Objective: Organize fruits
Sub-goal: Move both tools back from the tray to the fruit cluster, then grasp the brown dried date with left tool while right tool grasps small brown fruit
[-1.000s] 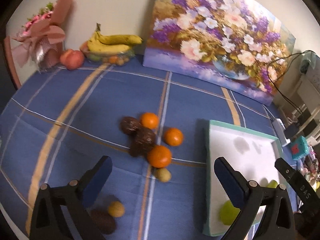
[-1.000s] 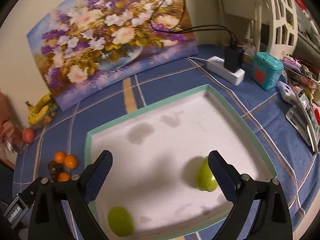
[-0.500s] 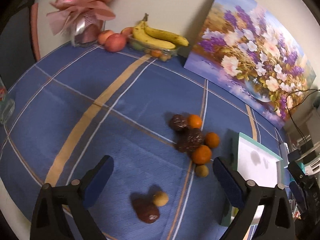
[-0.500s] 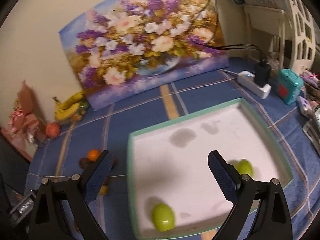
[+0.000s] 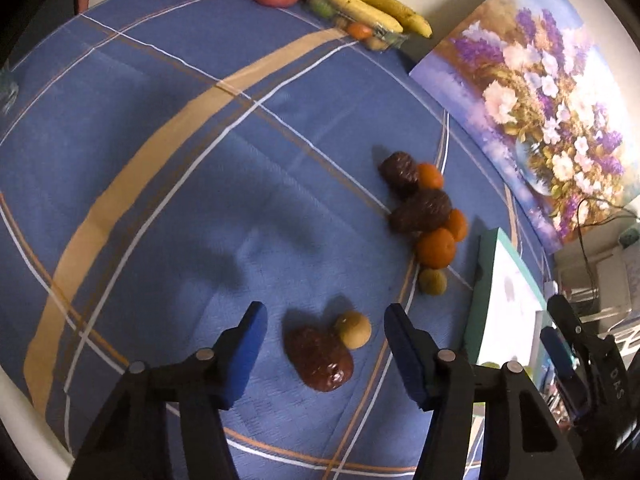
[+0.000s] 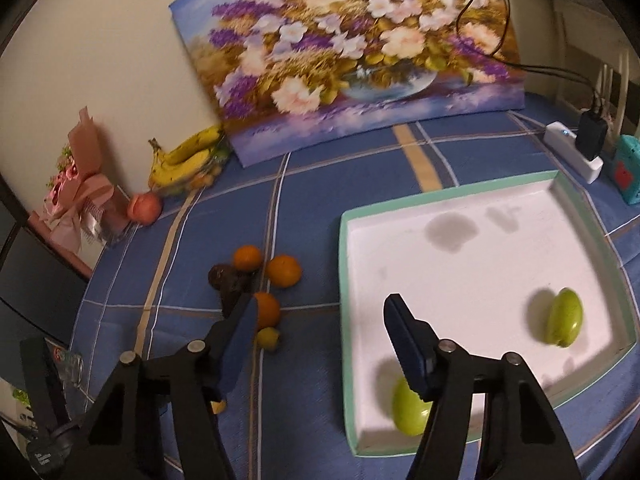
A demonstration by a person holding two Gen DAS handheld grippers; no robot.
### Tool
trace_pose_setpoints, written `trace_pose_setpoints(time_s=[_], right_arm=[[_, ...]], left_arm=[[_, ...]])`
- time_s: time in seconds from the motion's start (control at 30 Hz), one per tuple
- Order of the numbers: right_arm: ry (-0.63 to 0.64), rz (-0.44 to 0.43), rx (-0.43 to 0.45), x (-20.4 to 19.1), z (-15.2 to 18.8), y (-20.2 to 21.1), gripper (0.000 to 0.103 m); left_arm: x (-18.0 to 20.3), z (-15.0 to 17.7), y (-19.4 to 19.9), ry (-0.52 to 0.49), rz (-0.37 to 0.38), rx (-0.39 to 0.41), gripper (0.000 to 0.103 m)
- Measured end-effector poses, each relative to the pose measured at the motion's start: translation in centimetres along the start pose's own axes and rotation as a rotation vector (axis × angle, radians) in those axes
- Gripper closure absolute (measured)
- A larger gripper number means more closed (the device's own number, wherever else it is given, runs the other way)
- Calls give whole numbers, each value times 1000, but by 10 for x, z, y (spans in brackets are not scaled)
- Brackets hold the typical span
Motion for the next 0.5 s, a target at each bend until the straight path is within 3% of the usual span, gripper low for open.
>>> trace_pose_setpoints(time_s=[0.5], right_arm=[[-25, 1, -76, 0, 11, -10, 37]], left_arm=[[-4, 16, -24, -45, -80, -137, 52]])
Point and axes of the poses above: each gripper's, at about its wrist camera, not at the fingertips, and y roughly against the way its jaws point, x to its right, z to its underside, the point moved 2 cm from there along -y, roughly the way its jaws point, and after that the axes turned 6 degrees about y, right-handed, at the moved point
